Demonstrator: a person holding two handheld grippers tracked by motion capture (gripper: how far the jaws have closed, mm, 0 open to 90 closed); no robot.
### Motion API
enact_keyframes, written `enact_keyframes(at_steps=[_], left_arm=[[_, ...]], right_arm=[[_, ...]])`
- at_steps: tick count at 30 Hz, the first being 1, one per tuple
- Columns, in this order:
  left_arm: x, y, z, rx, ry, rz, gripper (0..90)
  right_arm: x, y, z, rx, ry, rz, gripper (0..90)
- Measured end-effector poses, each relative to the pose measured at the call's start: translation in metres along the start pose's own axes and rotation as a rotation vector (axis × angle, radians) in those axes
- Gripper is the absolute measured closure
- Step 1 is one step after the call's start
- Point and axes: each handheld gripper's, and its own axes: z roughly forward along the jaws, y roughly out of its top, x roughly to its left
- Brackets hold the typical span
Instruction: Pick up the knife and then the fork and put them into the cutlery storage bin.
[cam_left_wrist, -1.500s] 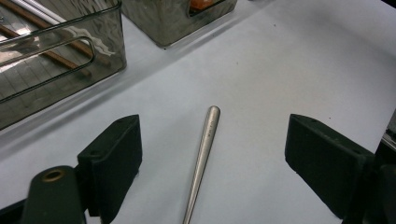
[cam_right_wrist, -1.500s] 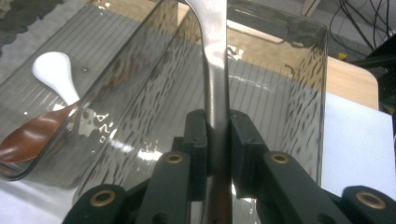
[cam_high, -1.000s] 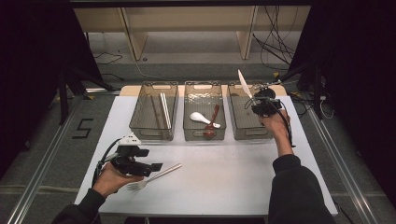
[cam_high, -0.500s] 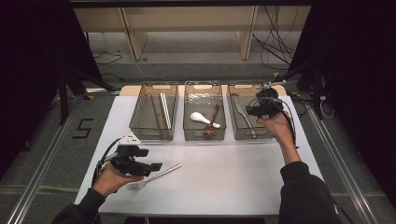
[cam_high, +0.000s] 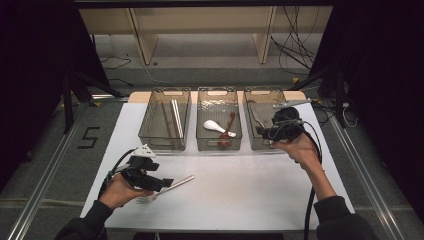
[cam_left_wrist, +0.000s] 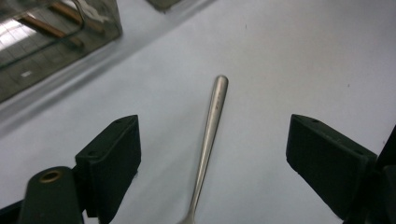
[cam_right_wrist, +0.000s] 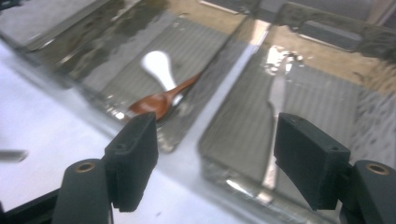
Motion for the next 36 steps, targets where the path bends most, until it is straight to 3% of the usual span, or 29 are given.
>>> enact_keyframes(at_steps=[4, 13, 23, 36], left_arm=[[-0.002, -0.002, 0.008, 0.102, 0.024, 0.036, 23.2], [0.0, -0.007, 0.022, 0.217, 0.031, 0.064, 37.4], [0.003, -0.011, 0.031, 0.272, 0.041, 0.091, 50.7], [0.0, -0.008, 0.042, 0.332, 0.032, 0.136, 66.0]], right_arm=[[0.01, -0.011, -0.003, 0.0, 0.033, -0.022, 30.7], [0.025, -0.029, -0.007, -0.003, 0.071, -0.048, 30.1], [0.036, -0.038, -0.016, -0.041, 0.103, -0.056, 29.9], [0.044, -0.05, -0.023, -0.039, 0.124, -0.06, 29.7]])
